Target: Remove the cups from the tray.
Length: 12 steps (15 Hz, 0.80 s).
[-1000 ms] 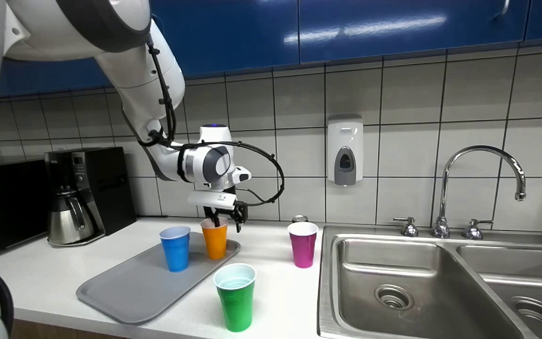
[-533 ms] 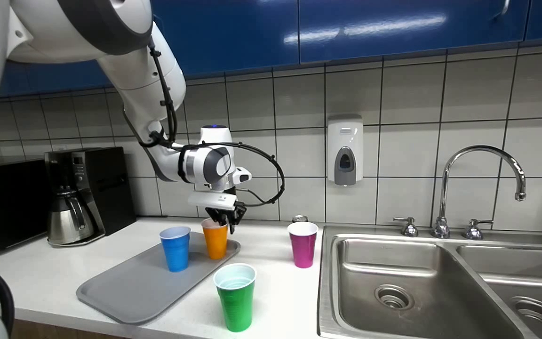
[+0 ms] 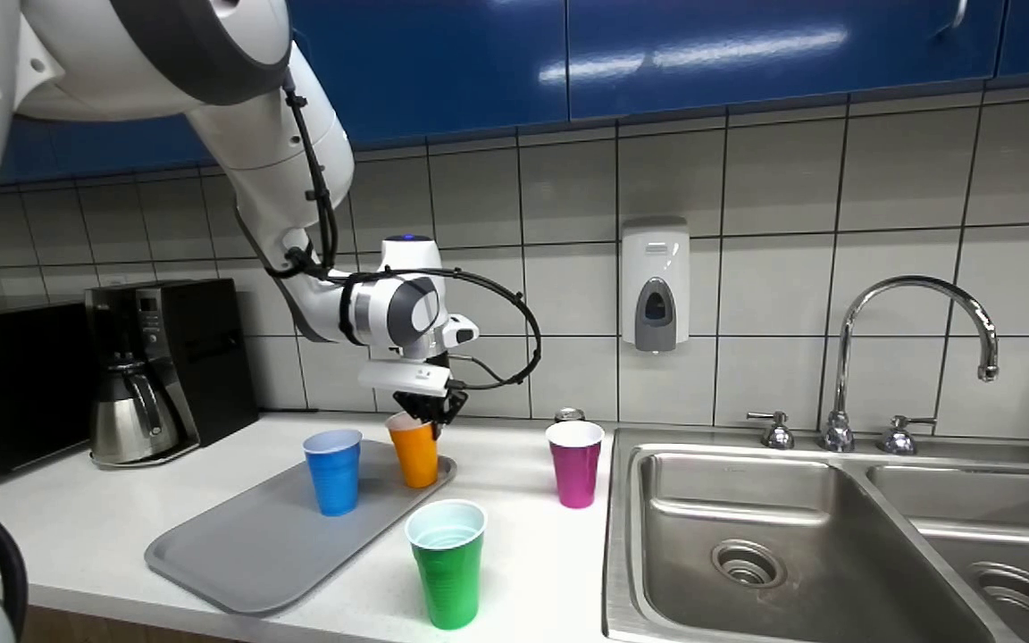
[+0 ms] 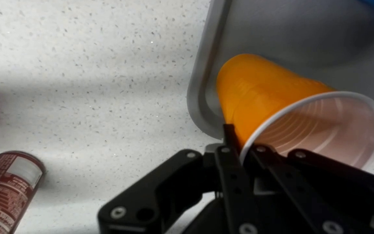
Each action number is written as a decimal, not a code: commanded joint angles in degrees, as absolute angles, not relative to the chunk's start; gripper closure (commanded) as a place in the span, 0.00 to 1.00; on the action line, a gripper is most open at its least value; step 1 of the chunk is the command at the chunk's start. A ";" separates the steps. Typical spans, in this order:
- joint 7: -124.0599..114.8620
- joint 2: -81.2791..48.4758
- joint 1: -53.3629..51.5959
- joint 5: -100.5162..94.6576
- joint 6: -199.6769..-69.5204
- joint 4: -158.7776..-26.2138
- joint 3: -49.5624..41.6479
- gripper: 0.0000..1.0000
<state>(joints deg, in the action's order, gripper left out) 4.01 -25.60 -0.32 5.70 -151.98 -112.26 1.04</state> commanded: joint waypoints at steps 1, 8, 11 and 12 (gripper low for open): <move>5.25 -25.09 1.93 7.77 -150.31 -110.80 3.08 0.99; 6.23 -23.72 4.04 11.24 -150.56 -110.46 4.44 0.99; 6.35 -22.84 4.66 11.47 -150.91 -110.79 4.07 0.99; 6.37 -22.62 4.90 11.47 -150.99 -110.82 3.94 0.99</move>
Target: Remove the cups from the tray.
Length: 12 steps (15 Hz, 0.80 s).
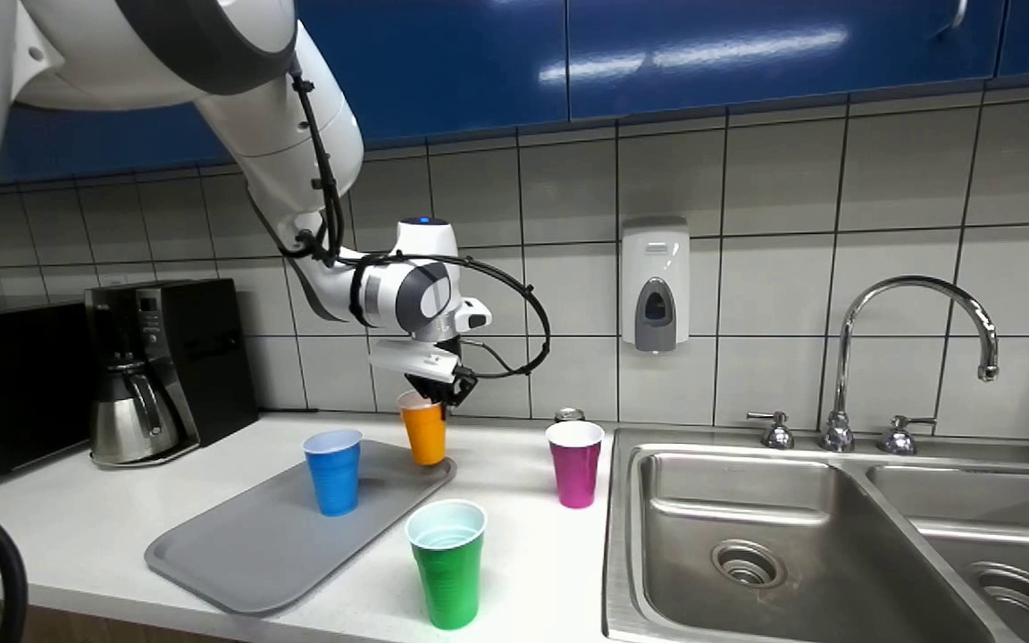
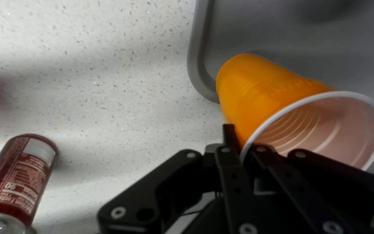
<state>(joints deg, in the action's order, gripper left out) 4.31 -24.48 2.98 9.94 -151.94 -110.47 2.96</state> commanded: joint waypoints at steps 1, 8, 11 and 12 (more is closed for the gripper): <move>6.31 -22.33 5.10 11.29 -151.16 -110.94 3.70 0.99; 5.86 -22.10 6.51 10.28 -151.49 -110.88 1.93 0.99; 6.01 -22.28 7.19 10.22 -151.54 -110.86 1.27 0.99; 6.06 -22.34 7.41 10.25 -151.52 -110.84 1.14 0.99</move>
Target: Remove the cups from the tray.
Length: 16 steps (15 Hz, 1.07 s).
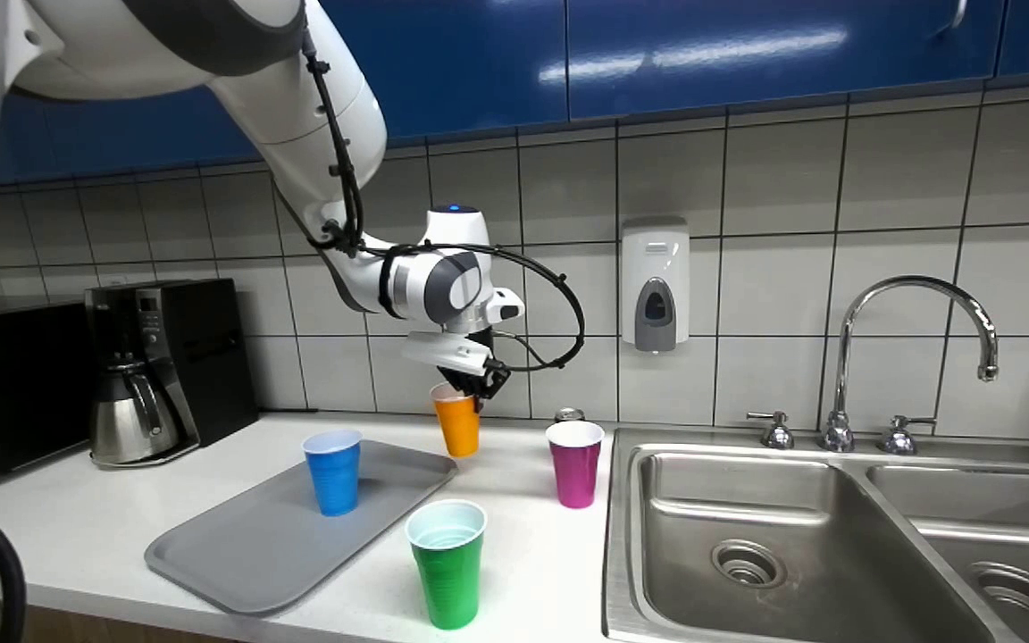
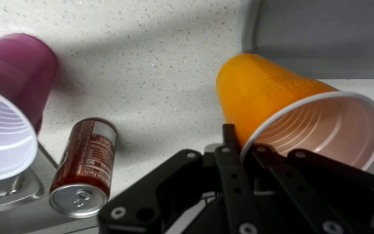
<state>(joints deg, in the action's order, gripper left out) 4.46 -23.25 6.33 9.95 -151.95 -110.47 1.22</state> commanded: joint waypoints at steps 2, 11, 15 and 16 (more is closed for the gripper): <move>6.17 -22.64 7.79 10.29 -151.45 -110.74 0.82 0.99; 6.76 -25.21 9.21 10.56 -150.84 -109.64 0.64 0.99; 7.07 -26.16 9.32 10.24 -150.80 -109.51 0.62 0.99; 7.15 -26.35 9.33 10.17 -150.76 -109.50 0.63 0.99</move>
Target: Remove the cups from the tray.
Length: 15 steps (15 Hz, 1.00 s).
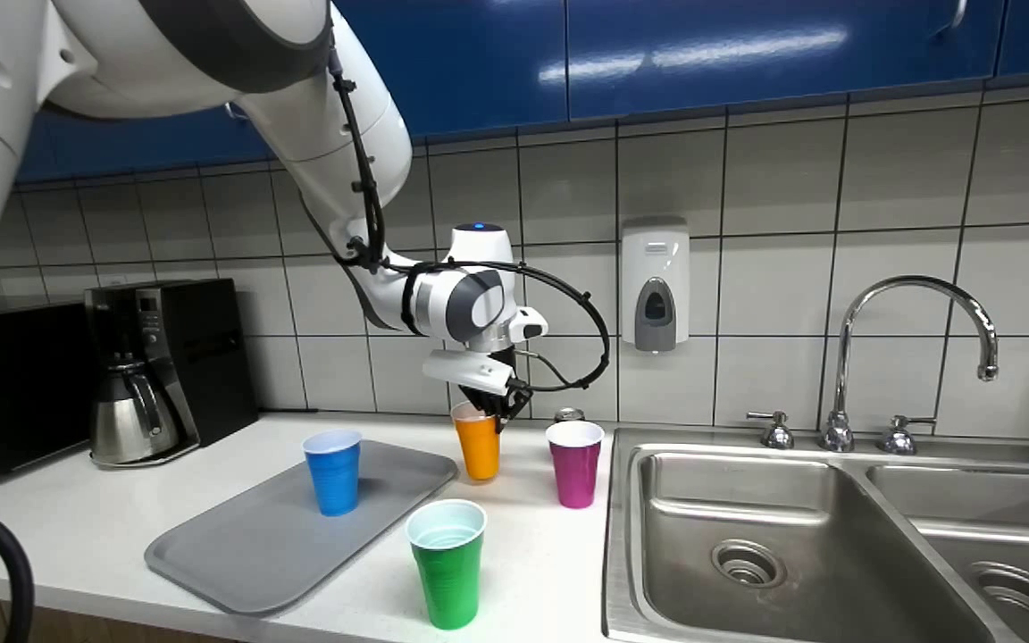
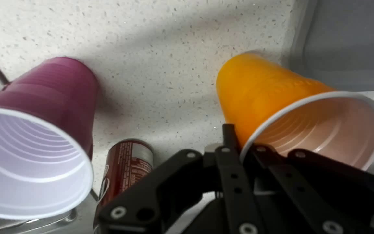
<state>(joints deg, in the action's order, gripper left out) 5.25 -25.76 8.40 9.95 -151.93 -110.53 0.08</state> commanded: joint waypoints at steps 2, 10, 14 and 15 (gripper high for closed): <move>7.23 -26.62 9.32 10.07 -150.75 -109.50 0.60 0.99; 7.31 -27.05 9.39 10.11 -150.49 -109.33 0.65 0.50; 7.38 -26.68 9.49 10.18 -150.57 -109.51 0.66 0.20; 7.40 -26.53 9.52 10.20 -150.62 -109.58 0.65 0.11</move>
